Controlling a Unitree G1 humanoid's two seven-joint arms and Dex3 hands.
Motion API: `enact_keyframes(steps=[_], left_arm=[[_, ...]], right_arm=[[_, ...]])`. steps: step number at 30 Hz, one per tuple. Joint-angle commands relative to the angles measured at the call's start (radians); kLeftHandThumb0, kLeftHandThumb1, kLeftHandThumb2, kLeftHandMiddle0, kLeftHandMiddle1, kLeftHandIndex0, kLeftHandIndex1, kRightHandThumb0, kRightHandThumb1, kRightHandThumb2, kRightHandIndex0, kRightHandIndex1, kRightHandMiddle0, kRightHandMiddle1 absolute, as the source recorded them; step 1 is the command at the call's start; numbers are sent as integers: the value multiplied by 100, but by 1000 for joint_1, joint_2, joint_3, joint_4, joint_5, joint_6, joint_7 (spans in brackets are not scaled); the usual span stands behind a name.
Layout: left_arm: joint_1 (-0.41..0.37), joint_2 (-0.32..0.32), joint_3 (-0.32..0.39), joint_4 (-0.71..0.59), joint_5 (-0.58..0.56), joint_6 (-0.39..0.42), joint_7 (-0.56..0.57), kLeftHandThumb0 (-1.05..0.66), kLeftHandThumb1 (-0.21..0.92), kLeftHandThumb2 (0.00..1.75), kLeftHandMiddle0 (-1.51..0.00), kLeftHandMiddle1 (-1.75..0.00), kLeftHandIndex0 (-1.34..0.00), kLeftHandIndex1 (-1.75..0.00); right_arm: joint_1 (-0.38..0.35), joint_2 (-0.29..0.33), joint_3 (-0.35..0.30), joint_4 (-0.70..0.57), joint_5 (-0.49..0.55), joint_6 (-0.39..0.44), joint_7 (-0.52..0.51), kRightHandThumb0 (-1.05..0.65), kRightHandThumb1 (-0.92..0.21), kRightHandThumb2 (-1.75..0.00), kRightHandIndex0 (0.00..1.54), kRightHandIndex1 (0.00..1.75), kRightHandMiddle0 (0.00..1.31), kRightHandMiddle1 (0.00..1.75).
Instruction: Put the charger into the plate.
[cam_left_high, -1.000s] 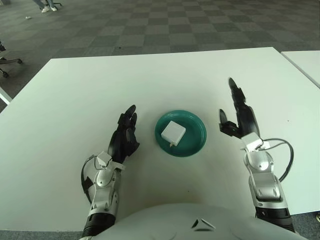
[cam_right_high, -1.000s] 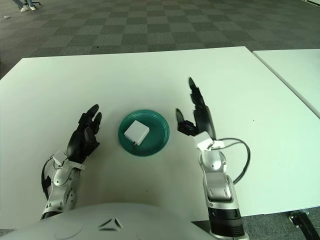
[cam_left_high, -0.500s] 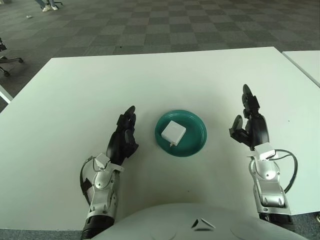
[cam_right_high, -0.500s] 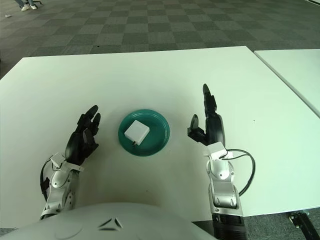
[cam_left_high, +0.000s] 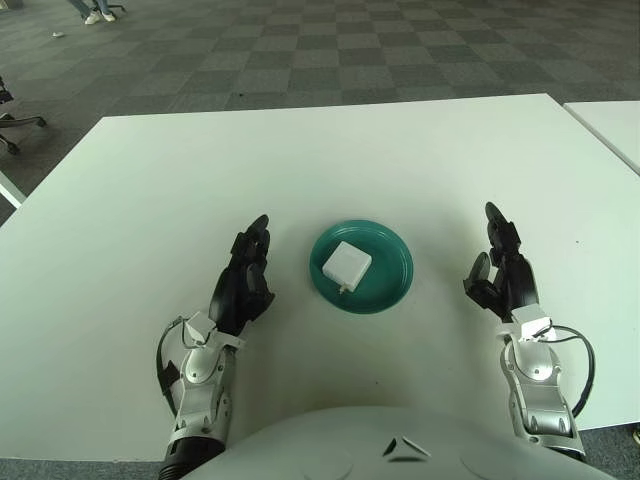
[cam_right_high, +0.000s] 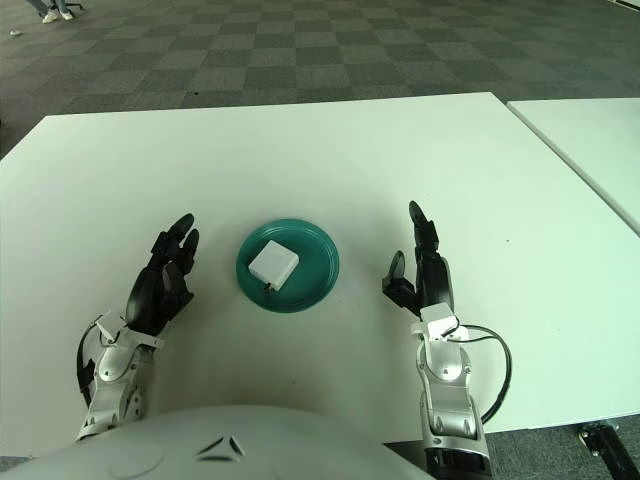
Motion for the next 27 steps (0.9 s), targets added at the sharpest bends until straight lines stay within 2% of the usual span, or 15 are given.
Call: enact_keyframes(steps=[1, 9, 24, 27], left_arm=[[72, 0, 2, 60, -11, 18, -7, -95, 92, 103, -14, 0, 0, -54], [86, -5, -6, 48, -6, 14, -4, -95, 92, 103, -14, 0, 0, -54], [107, -15, -23, 25, 7, 12, 8, -95, 92, 103, -14, 0, 0, -54], [109, -17, -24, 22, 9, 13, 10, -95, 92, 103, -14, 0, 0, -54]], right_arm=[[-28, 4, 0, 63, 13, -48, -4, -105, -92, -109, 0, 0, 0, 30], [-72, 1, 3, 182, 23, -102, 5, -105, -92, -111, 0, 0, 0, 30], [-80, 5, 10, 250, 69, -97, 47, -105, -92, -106, 0, 0, 0, 32], [-77, 15, 23, 255, 83, -71, 62, -105, -92, -103, 0, 0, 0, 33]])
